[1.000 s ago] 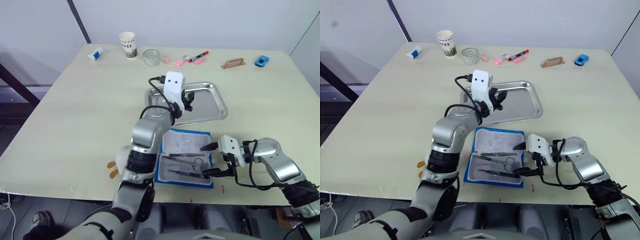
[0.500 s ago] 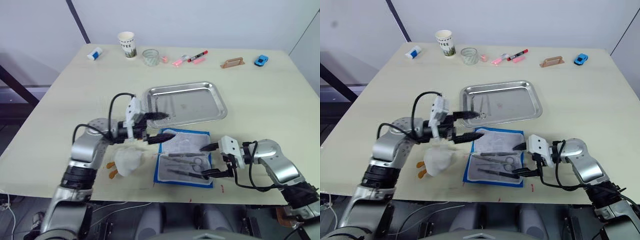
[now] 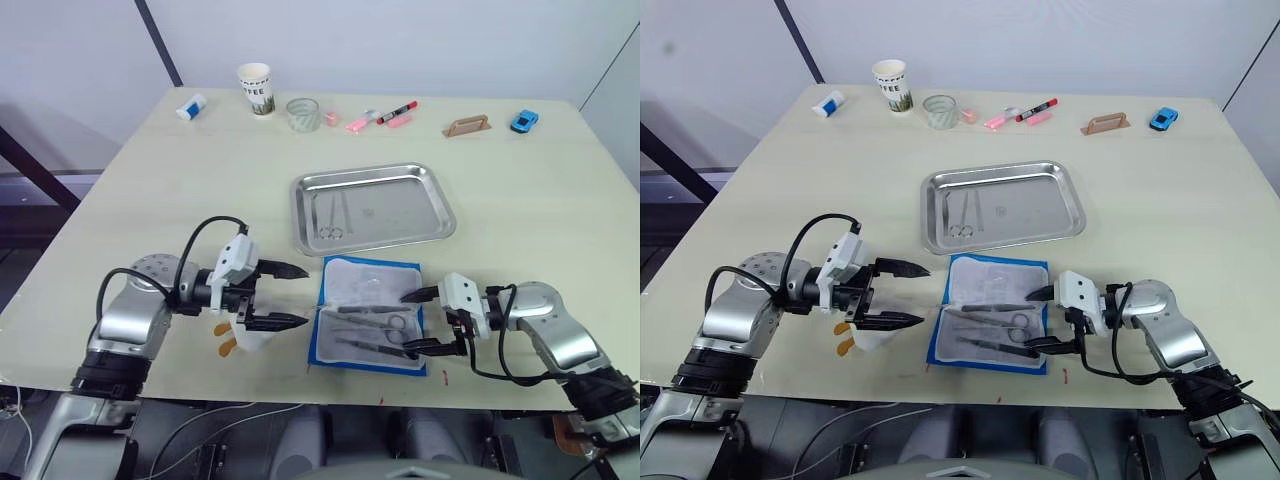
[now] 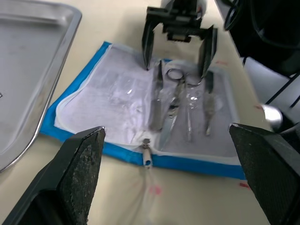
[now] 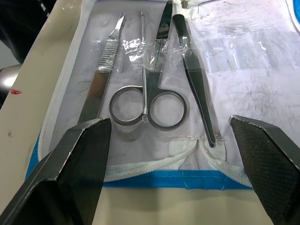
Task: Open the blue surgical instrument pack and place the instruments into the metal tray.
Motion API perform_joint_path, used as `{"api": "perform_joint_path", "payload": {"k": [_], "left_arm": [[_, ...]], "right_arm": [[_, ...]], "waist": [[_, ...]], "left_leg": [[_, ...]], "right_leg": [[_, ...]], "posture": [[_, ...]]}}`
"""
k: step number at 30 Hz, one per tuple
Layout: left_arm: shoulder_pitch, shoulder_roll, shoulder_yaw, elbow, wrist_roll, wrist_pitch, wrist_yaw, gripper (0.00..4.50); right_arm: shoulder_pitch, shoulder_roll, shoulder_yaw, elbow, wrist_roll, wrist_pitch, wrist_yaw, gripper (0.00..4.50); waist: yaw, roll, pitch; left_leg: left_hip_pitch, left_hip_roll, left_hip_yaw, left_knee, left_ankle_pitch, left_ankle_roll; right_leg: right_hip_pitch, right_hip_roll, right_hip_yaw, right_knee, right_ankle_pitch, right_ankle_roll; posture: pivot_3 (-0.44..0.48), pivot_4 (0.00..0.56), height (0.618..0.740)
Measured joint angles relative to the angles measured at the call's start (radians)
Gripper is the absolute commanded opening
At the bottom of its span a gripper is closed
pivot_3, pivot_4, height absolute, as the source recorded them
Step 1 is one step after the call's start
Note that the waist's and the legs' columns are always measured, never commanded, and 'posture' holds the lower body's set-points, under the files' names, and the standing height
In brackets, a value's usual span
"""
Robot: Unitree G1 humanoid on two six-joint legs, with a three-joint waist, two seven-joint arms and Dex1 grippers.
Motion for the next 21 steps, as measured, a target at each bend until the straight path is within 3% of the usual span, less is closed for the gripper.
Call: {"api": "perform_joint_path", "payload": {"k": [4, 7, 10, 21], "left_arm": [[-0.070, -0.013, -0.047, 0.012, 0.038, -0.002, 0.007, 4.46], [-0.105, -0.036, -0.072, 0.018, 0.054, 0.001, 0.012, 3.71], [-0.133, -0.060, -0.102, 0.040, 0.078, -0.001, 0.017, 2.36], [-0.188, -0.124, -0.205, 0.151, 0.187, -0.126, 0.006, 2.36]], "right_arm": [[0.003, 0.006, 0.002, -0.004, 0.001, 0.000, -0.007, 4.40], [0.004, 0.008, 0.002, -0.005, 0.001, 0.000, -0.011, 4.40], [0.006, 0.012, 0.002, -0.006, 0.002, 0.001, -0.015, 4.40], [0.005, 0.015, 0.002, -0.005, 0.002, 0.006, -0.019, 4.40]], "waist": [[-0.002, 0.000, 0.000], [-0.002, 0.000, 0.000], [-0.003, 0.000, 0.000], [-0.003, 0.000, 0.000]], "left_leg": [[0.000, 0.000, 0.000, 0.000, 0.000, 0.000], [0.000, 0.000, 0.000, 0.000, 0.000, 0.000], [0.000, 0.000, 0.000, 0.000, 0.000, 0.000], [0.000, 0.000, 0.000, 0.000, 0.000, 0.000]], "right_leg": [[0.000, 0.001, 0.001, 0.000, 0.000, 0.000], [0.000, 0.001, 0.001, 0.000, 0.000, 0.000], [0.000, 0.002, 0.001, 0.000, 0.000, 0.000], [0.000, 0.002, 0.001, 0.000, 0.000, 0.000]], "posture": [[0.000, 0.150, 0.740], [0.000, 0.150, 0.740], [0.000, 0.150, 0.740], [0.000, 0.150, 0.740]]}}
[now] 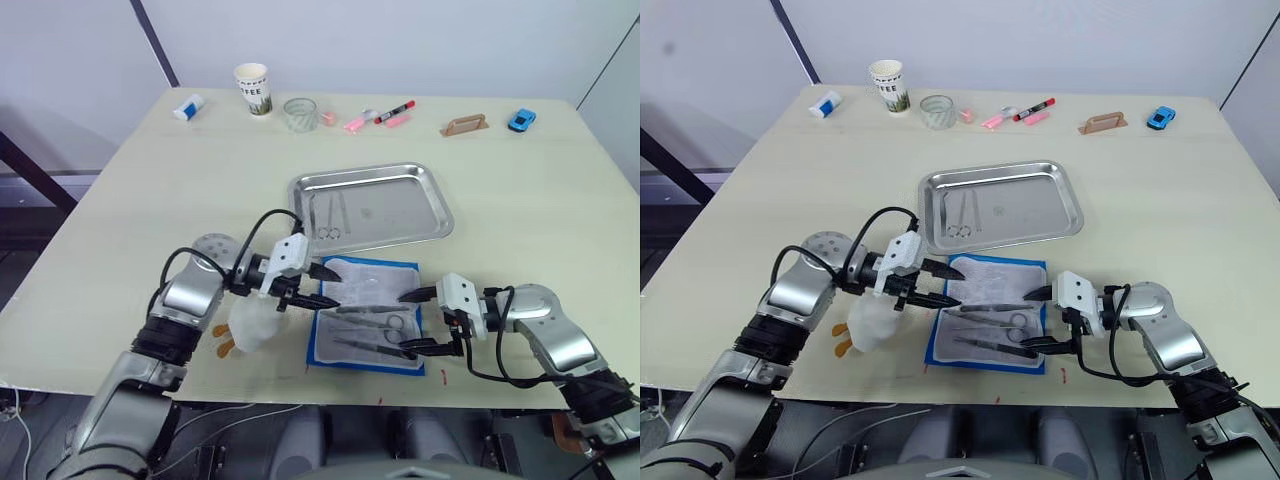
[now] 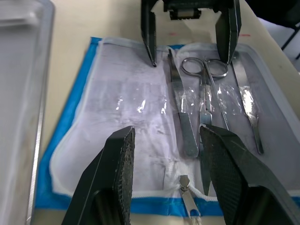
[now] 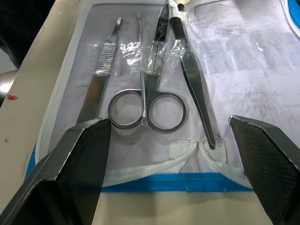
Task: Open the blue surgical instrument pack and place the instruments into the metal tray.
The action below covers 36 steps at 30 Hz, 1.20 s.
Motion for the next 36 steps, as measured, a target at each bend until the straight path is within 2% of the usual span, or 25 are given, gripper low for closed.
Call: {"api": "perform_joint_path", "payload": {"k": [7, 26, 27, 36], "left_arm": [[-0.024, -0.044, -0.039, 0.003, 0.048, -0.015, 0.023, 2.36], [-0.021, -0.038, -0.051, 0.001, 0.076, -0.005, 0.021, 2.36], [-0.021, -0.041, -0.077, 0.011, 0.100, -0.013, 0.028, 2.36], [-0.017, -0.042, -0.081, 0.011, 0.120, -0.031, 0.061, 2.36]], "right_arm": [[0.001, 0.006, 0.001, 0.000, 0.000, 0.000, -0.005, 4.40], [0.014, 0.007, 0.001, -0.015, 0.000, 0.004, -0.021, 4.40], [0.015, 0.007, 0.001, -0.017, 0.000, 0.006, -0.023, 4.40], [0.018, 0.007, 0.000, -0.026, 0.002, 0.020, -0.027, 4.40]], "waist": [[-0.002, 0.000, 0.000], [-0.002, 0.000, 0.000], [-0.002, 0.000, 0.000], [-0.002, 0.000, 0.000]], "left_leg": [[0.000, 0.000, 0.000, 0.000, 0.000, 0.000], [0.000, 0.000, 0.000, 0.000, 0.000, 0.000], [0.000, 0.000, 0.000, 0.000, 0.000, 0.000], [0.000, 0.000, 0.000, 0.000, 0.000, 0.000]], "right_leg": [[0.000, 0.000, 0.000, 0.000, 0.000, 0.000], [0.000, 0.000, 0.000, 0.000, 0.000, 0.000], [0.000, 0.001, 0.000, 0.000, 0.000, 0.000], [0.000, 0.000, 0.000, 0.000, 0.000, 0.000]], "posture": [[0.000, 0.150, 0.740], [0.000, 0.150, 0.740], [0.000, 0.150, 0.740], [0.000, 0.150, 0.740]]}}
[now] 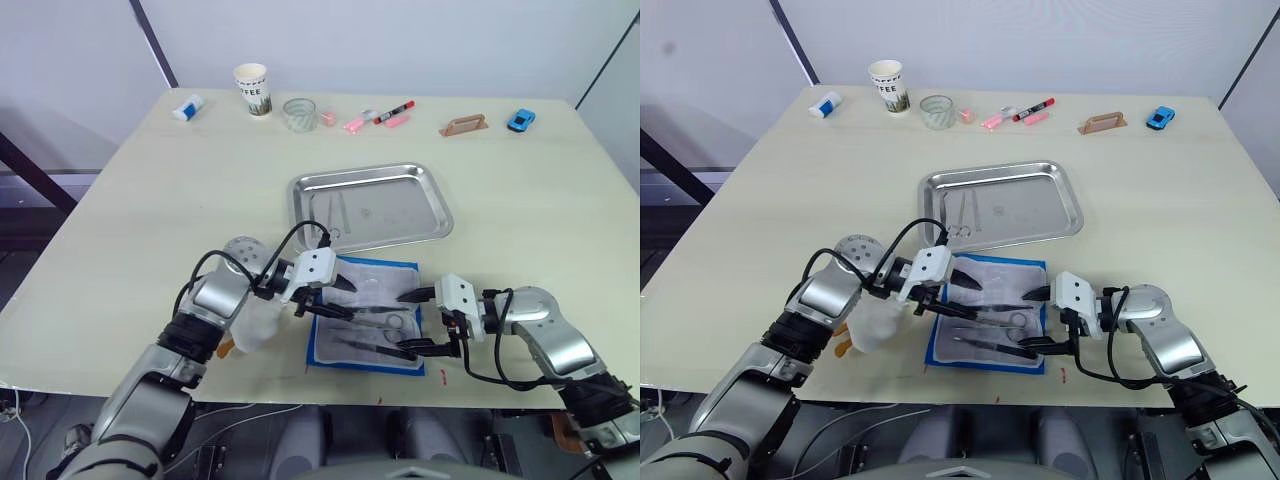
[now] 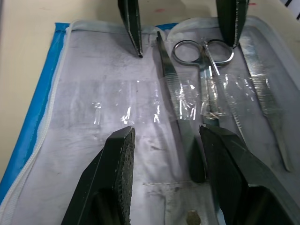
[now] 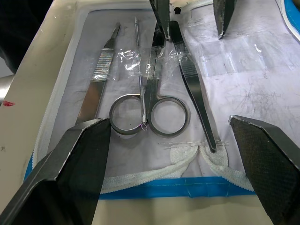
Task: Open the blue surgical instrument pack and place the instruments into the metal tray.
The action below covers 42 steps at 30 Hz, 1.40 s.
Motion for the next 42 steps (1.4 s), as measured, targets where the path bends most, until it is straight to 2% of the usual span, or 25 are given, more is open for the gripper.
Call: {"api": "perform_joint_path", "payload": {"k": [25, 30, 42], "left_arm": [[0.018, -0.001, 0.000, 0.043, 0.000, -0.095, 0.006, 2.36], [0.021, 0.000, -0.008, 0.042, 0.000, -0.089, -0.016, 0.11], [0.019, 0.007, -0.009, 0.019, 0.003, -0.050, -0.016, 0.04]], "right_arm": [[0.005, -0.001, 0.003, -0.013, 0.000, 0.008, -0.007, 4.40], [0.008, -0.001, 0.003, -0.019, 0.000, 0.017, -0.011, 4.40], [0.003, 0.000, 0.009, -0.021, -0.001, 0.024, -0.012, 4.40]], "waist": [[-0.001, 0.000, 0.000], [0.001, 0.000, -0.001], [-0.001, 0.000, -0.001]], "left_leg": [[0.000, 0.000, 0.000, 0.000, 0.000, 0.000], [0.000, 0.000, 0.000, 0.000, 0.000, 0.000], [0.001, 0.000, 0.000, 0.000, 0.000, 0.000]], "right_leg": [[0.000, 0.000, 0.000, 0.000, 0.000, 0.000], [0.000, 0.000, 0.000, 0.000, 0.000, 0.000], [0.000, 0.000, 0.000, 0.000, 0.000, 0.000]], "posture": [[0.000, 0.150, 0.740], [0.000, 0.150, 0.740], [0.000, 0.150, 0.740]]}}
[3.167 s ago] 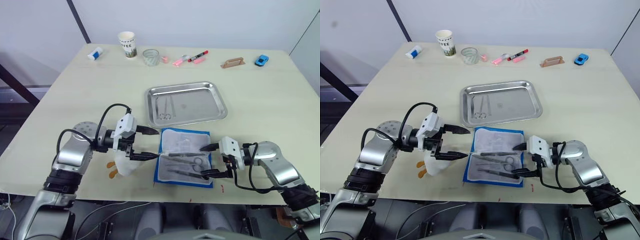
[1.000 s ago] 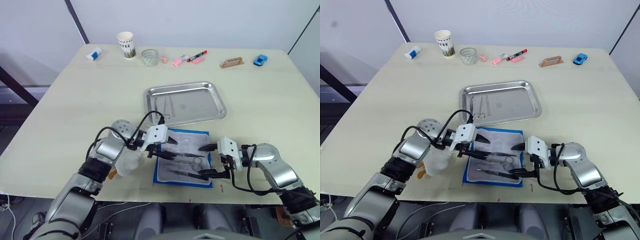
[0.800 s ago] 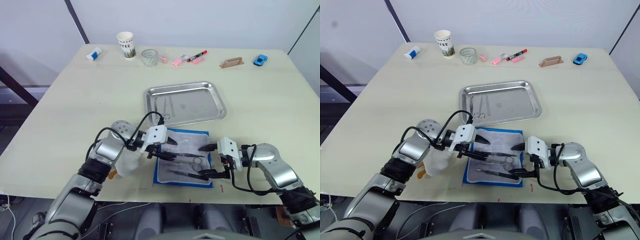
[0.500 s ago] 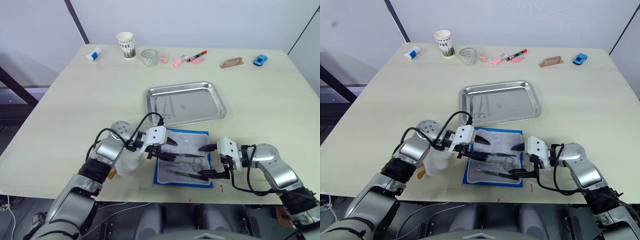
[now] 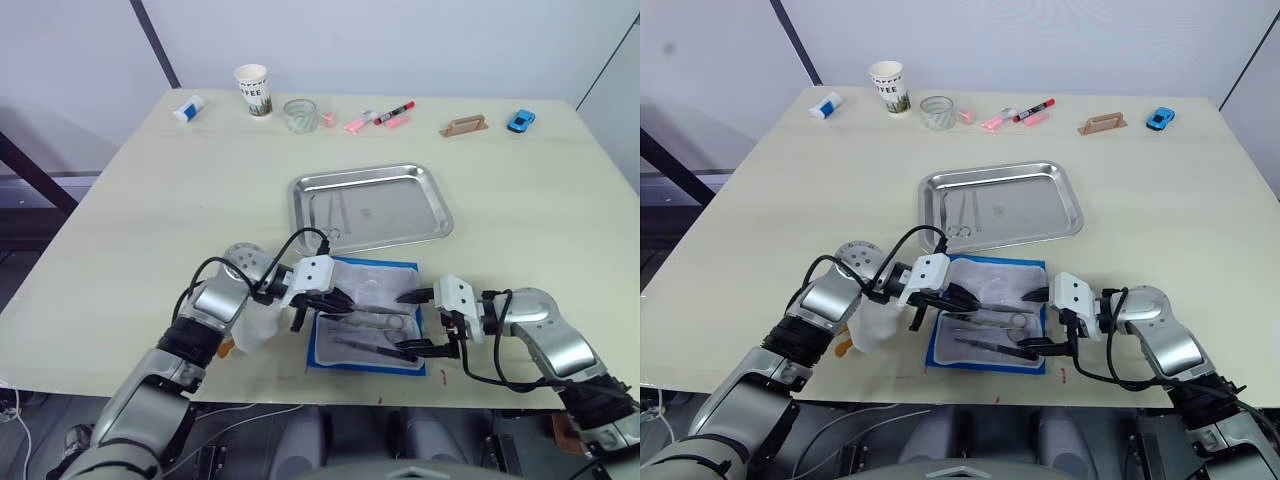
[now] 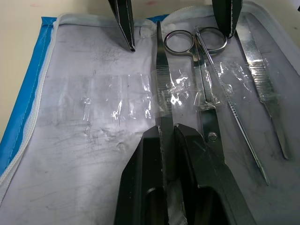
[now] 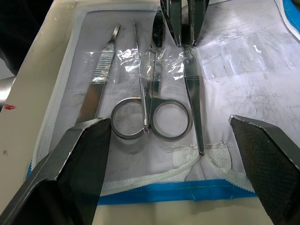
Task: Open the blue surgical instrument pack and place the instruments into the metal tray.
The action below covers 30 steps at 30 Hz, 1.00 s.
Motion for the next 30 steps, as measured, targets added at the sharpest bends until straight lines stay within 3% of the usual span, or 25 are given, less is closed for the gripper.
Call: {"api": "perform_joint_path", "payload": {"k": [15, 30], "left_arm": [[-0.026, 0.108, 0.004, -0.158, -0.002, 0.210, -0.031, 0.04], [-0.019, 0.270, 0.069, -0.184, -0.054, 0.222, -0.101, 0.04]], "right_arm": [[-0.033, 0.000, 0.030, 0.008, -0.031, 0.000, -0.005, 4.40], [-0.037, 0.001, 0.032, 0.012, -0.032, -0.001, 0.000, 4.40]], "waist": [[-0.004, 0.000, 0.000], [-0.004, 0.000, 0.000]], "left_leg": [[0.000, 0.001, 0.000, 0.000, 0.000, 0.000], [0.000, 0.002, 0.000, 0.000, 0.000, 0.000]], "right_leg": [[-0.001, 0.002, 0.001, 0.000, 0.000, -0.001], [-0.001, 0.002, 0.001, 0.000, -0.001, -0.001]], "posture": [[0.000, 0.150, 0.740], [0.000, 0.150, 0.740]]}}
